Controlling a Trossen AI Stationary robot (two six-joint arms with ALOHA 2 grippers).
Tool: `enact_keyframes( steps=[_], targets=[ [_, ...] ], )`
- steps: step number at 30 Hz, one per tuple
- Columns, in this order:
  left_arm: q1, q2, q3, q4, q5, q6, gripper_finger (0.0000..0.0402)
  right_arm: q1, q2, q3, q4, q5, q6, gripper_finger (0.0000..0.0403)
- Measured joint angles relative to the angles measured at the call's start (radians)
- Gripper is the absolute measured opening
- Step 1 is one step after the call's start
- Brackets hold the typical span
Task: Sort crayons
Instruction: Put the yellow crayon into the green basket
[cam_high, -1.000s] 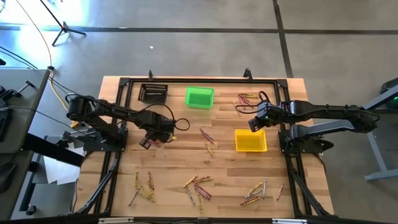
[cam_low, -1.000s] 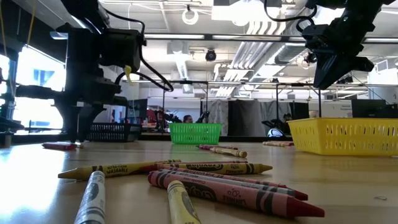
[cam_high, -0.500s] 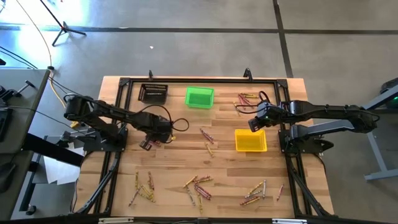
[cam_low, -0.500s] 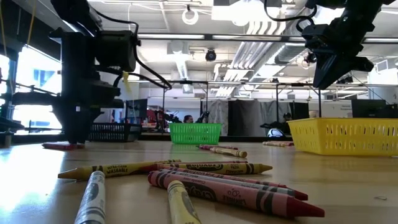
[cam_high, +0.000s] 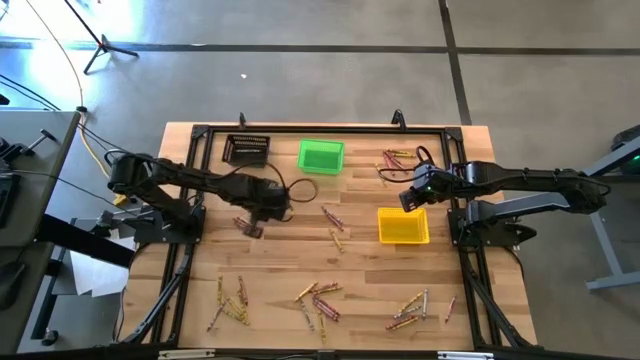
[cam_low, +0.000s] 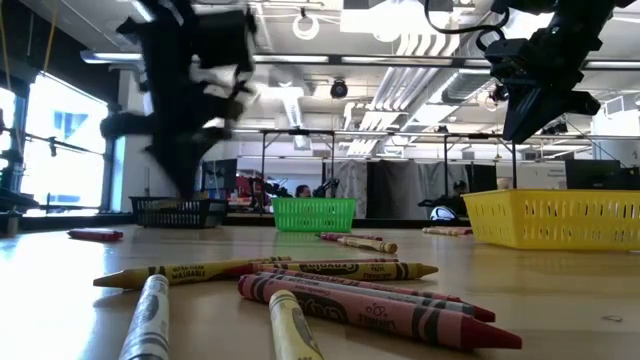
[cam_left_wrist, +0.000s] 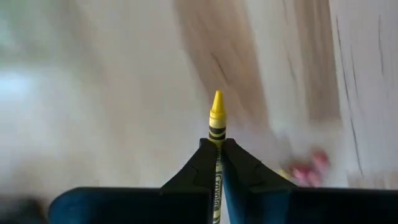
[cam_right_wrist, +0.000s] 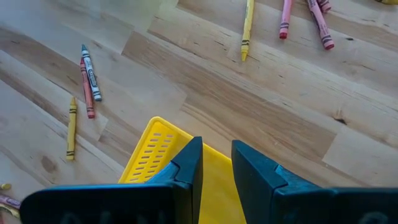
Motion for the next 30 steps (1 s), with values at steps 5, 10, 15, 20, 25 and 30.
enact_keyframes(
  steps=[5,10,15,20,25,30],
  targets=[
    [0.033,-0.001,0.121,0.172,-0.07,0.097,0.0003,0.0,0.0,0.0,0.001,0.0,0.0,0.0071],
    [0.116,0.007,0.129,0.658,-0.07,0.101,0.0001,0.0,0.0,0.0,0.0,0.016,0.022,0.0071],
    [0.223,0.042,0.13,0.893,-0.038,0.008,0.0001,0.0,0.0,0.0,0.0,0.016,0.024,0.0071],
    [0.319,0.13,0.13,0.921,0.015,-0.105,0.0001,0.0,0.0,0.0,0.001,0.055,0.046,0.0071],
    [0.359,0.227,0.128,0.98,-0.011,-0.239,0.0001,0.0,0.0,0.0,0.0,0.061,0.044,0.0071],
    [0.359,0.268,0.129,1.023,-0.078,-0.325,0.0017,0.0,0.0,0.0,0.0,0.061,0.044,0.0071]
  ],
)
